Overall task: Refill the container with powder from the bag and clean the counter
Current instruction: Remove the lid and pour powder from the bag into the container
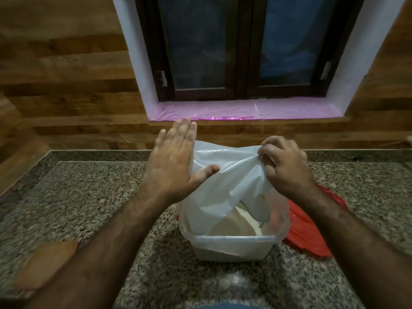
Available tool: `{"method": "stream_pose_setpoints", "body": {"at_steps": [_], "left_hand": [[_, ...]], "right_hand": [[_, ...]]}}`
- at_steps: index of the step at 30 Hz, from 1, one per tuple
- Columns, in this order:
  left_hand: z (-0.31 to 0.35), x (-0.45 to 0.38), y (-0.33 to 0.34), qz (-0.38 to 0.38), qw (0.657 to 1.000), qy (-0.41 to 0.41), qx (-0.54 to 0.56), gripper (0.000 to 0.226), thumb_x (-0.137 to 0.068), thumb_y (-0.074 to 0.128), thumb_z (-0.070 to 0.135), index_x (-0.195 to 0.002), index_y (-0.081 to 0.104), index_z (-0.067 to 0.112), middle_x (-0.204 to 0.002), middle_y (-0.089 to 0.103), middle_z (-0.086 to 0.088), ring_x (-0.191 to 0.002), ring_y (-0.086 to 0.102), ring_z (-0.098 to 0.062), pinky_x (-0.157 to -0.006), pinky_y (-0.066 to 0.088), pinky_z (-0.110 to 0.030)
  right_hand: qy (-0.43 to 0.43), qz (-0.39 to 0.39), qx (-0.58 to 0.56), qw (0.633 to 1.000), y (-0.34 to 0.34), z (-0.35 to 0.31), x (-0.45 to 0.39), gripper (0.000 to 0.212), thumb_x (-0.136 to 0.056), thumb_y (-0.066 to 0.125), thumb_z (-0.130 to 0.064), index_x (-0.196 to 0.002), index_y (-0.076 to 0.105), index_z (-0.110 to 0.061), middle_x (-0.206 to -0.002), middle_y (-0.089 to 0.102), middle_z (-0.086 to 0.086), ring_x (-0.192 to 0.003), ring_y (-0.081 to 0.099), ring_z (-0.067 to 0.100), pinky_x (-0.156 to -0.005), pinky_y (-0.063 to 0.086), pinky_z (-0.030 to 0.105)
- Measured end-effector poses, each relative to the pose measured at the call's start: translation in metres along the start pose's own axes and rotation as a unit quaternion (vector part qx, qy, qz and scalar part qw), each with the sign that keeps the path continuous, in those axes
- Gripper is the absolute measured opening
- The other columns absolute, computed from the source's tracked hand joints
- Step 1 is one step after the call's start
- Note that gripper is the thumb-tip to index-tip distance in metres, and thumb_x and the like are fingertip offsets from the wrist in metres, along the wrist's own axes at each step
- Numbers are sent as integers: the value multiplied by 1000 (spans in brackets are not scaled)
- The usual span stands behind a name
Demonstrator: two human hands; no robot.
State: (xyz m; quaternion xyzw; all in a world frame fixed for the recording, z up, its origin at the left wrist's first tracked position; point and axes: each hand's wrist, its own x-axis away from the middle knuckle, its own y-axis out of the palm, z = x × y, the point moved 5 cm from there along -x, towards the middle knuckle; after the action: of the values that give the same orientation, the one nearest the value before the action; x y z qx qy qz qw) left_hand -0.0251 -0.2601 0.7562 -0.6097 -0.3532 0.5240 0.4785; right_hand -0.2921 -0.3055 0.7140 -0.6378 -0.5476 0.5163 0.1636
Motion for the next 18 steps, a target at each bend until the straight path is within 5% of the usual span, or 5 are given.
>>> {"method": "stream_pose_setpoints", "body": {"at_steps": [4,7,10,18], "left_hand": [[-5,1,4,-35,999,-14,3,120,-87,9,97,-170,31,13,-177,32,-7,-165,24,-20,-137,8,-46],[-6,1,0,3,1000,-9,-5,117,-91,18,93,-173,12,11,-182,11,-9,-169,6,-23,-137,4,-47],[-3,0,6,-45,998,10,-36,117,-90,14,95,-171,22,10,-179,24,-11,-167,18,-22,-137,4,-46],[5,3,-6,45,999,26,-13,116,-92,17,93,-166,38,6,-173,38,-14,-164,28,-26,-136,8,-46]], "right_hand": [[9,17,-20,1000,-1,-1,4,27,-90,56,-27,-108,76,-26,-124,64,-11,-116,54,25,-91,42,47],[9,43,-42,998,-3,-2,5,24,-90,58,-25,-105,76,-25,-122,64,-12,-114,54,24,-92,45,49],[14,66,-63,996,-4,-2,6,20,-89,60,-23,-101,76,-25,-118,64,-13,-112,54,22,-91,46,51],[9,80,-96,992,-3,-3,7,19,-88,60,-20,-99,76,-25,-112,59,-18,-109,53,20,-92,49,55]]}}
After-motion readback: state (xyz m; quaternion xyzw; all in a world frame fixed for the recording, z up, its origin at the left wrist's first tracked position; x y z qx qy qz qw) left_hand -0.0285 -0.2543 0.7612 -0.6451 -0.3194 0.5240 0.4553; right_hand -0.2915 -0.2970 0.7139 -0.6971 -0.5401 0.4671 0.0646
